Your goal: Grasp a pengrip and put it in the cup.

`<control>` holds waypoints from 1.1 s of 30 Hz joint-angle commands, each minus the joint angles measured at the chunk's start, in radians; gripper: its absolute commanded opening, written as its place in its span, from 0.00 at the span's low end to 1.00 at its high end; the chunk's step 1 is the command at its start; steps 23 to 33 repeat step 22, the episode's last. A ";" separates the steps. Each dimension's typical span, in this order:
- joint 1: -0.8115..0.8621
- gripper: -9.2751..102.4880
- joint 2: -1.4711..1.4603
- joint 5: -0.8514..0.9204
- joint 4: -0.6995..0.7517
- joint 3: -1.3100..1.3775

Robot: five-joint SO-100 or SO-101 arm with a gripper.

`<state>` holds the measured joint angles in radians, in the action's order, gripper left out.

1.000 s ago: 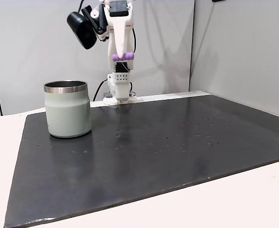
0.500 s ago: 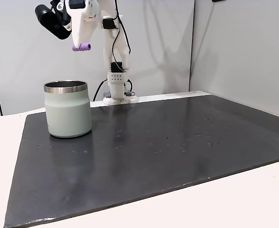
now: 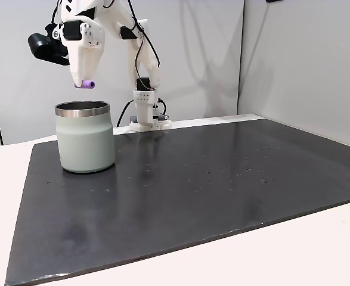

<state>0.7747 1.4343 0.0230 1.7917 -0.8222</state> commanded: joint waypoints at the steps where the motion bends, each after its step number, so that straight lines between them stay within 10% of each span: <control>1: 0.005 0.08 -0.005 -0.003 0.005 0.020; 33: -0.005 0.24 -0.038 -0.021 0.003 0.037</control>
